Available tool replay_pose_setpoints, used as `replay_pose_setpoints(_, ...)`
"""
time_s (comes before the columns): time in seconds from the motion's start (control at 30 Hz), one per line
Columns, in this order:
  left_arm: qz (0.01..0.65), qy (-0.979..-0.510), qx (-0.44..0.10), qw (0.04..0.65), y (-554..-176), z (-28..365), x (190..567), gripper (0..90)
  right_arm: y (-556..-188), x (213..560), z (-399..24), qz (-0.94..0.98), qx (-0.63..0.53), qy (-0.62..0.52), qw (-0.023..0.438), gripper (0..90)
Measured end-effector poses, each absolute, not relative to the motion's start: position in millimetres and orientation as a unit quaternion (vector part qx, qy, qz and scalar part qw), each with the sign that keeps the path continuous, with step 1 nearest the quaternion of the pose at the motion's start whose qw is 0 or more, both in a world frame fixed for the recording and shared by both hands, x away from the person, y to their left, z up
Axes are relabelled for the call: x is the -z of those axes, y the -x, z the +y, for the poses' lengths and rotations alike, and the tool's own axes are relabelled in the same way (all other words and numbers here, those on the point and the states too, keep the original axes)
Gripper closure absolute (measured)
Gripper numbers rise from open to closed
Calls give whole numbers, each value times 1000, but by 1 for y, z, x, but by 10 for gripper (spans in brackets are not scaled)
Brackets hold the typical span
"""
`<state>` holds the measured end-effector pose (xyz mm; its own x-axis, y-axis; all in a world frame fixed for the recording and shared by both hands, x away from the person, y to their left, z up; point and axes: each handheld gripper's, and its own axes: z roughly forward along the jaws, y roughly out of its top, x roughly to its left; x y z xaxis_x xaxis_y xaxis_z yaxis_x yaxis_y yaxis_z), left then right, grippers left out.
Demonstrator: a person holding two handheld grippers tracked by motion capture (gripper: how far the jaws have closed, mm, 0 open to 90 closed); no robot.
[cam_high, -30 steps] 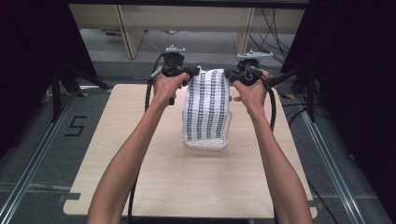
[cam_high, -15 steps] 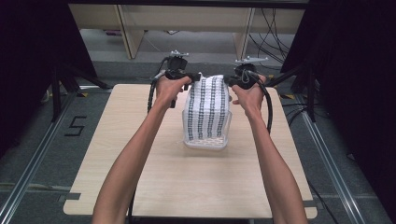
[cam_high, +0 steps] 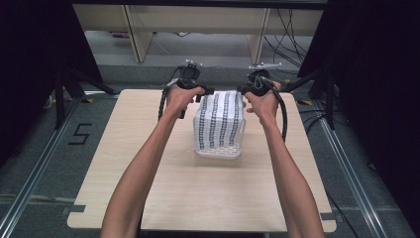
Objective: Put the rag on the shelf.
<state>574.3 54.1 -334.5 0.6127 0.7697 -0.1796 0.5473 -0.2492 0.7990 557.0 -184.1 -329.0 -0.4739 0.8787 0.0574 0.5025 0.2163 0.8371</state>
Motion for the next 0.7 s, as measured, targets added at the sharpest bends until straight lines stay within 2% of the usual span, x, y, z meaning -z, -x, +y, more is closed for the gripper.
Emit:
replay_pose_setpoints(0.4,412,-775,-134,460,-562,61,334,530,-553,331,-193,749,-428,-453,224,713)
replay_pose_setpoints(0.7,410,-769,-116,477,-552,68,332,459,-547,325,-203,751,-432,-444,229,690)
